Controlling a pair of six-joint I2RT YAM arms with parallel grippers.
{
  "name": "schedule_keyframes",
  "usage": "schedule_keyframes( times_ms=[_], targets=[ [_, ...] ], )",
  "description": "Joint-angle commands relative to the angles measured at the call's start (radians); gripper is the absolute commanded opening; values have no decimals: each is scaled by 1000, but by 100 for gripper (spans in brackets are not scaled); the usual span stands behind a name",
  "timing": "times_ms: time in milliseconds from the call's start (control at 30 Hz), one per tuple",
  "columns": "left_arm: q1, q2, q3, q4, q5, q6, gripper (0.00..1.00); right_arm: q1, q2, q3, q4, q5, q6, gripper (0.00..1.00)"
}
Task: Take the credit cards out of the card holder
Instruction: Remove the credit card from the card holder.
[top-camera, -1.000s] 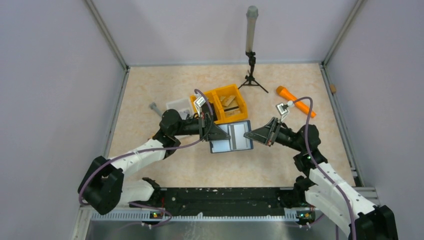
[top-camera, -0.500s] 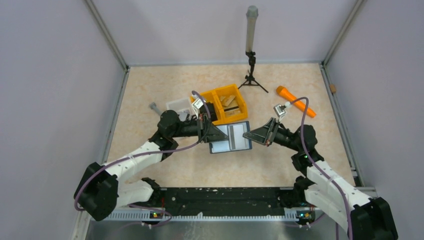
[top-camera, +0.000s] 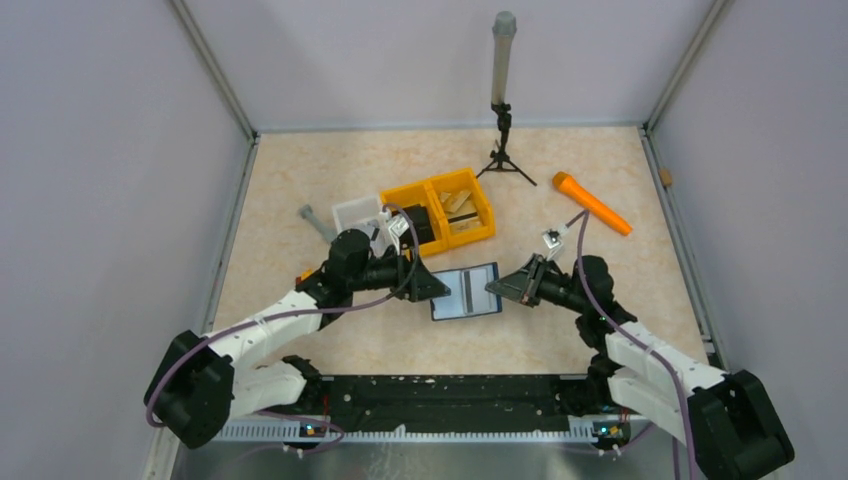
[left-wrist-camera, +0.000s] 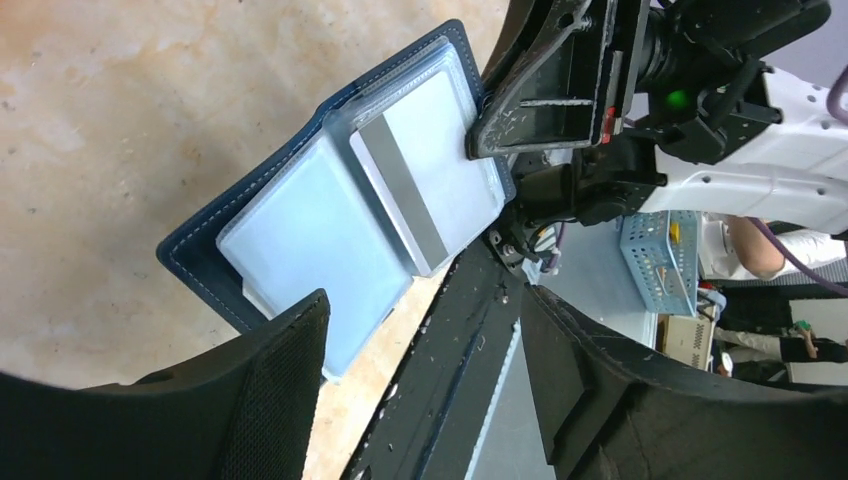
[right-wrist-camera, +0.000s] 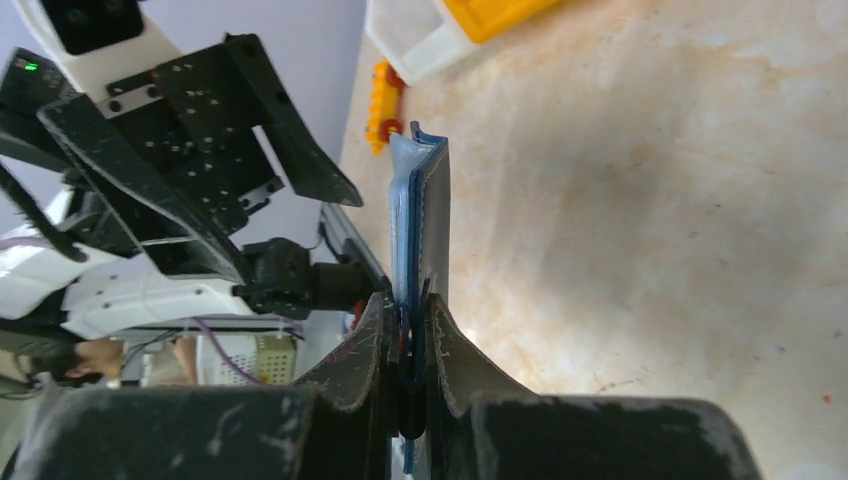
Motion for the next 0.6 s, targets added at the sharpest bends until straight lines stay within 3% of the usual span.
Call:
schedule_keyframes(
  times_ms=[0,167,300,567],
  targets=[
    [-12,17,-18,17,-32,32,71,50,30,50,-75,101,-157,0],
    [-70,135,-3,139,-37,-15,61,66,112,44,-32,120,-179,0],
    [-88,264,-10,255,-37,-63,47,72,165,23,22,121,-182,0],
    [-91,407,23,237,-61,-19,17,81,194,19,12,125,-210,0]
  ],
)
